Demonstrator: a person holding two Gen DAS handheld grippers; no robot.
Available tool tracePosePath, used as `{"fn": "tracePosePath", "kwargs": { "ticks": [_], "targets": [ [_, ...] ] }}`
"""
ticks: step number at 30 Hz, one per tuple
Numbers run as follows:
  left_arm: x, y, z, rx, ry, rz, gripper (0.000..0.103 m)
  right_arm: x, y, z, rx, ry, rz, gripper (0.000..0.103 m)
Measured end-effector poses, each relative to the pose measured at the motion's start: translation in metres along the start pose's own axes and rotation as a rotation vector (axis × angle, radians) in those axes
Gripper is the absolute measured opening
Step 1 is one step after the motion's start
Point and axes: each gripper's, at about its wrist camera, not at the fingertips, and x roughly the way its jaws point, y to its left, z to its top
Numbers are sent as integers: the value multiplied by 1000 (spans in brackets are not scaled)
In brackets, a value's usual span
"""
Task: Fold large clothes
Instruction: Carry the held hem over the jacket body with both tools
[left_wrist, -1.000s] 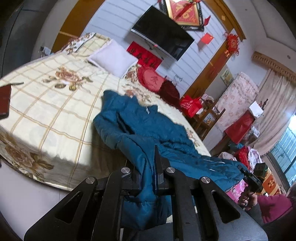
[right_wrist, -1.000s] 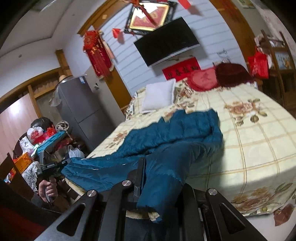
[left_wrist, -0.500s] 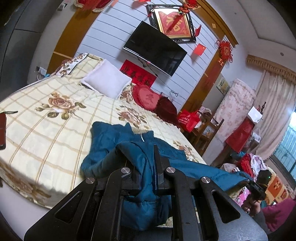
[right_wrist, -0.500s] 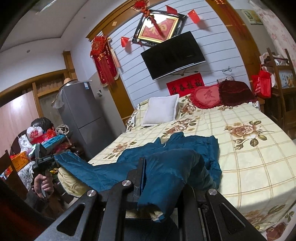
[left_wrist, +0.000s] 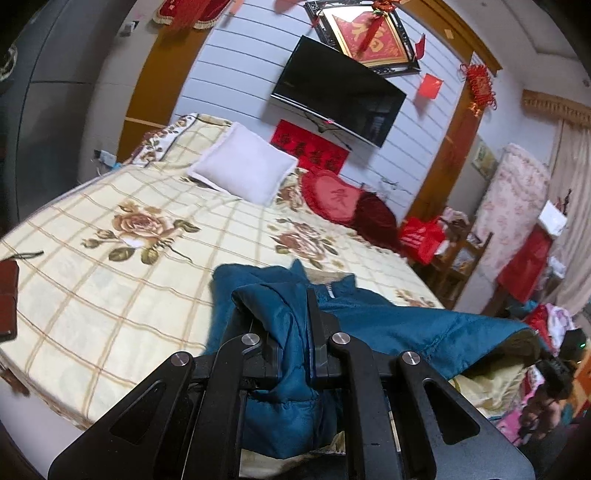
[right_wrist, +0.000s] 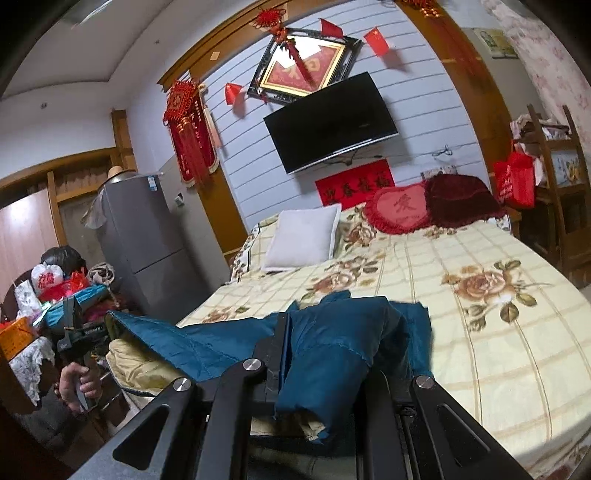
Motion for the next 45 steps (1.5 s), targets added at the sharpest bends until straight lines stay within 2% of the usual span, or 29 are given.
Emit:
{"fn": "tracePosePath", "kwargs": {
  "ticks": [4,9,12,15,17,19,42,45],
  "targets": [
    [13,6,-2,-11,3,9,7,10,-2,-1,-15,-26,-23,12],
    [36,15,-2,-36,44,39,8,27,-12,1,12,-7,-42,12],
    [57,13,-1,-15,109,125,8,41,-13,6,6,23,-53,12],
    [79,0,-9,66,176,293,8,52,-8,5,-26,46,-77,12],
    [84,-6,-20,97,184,361,8,56,-1,3,-65,60,-102,12],
    [82,-8,-27,109,183,392,8,58,3,2,-76,63,-107,12],
    [64,-9,-27,90,181,376,8,42,14,0,-89,86,-132,12],
    [54,-8,-29,83,160,350,8,41,14,0,-88,87,-133,12]
  ]
}}
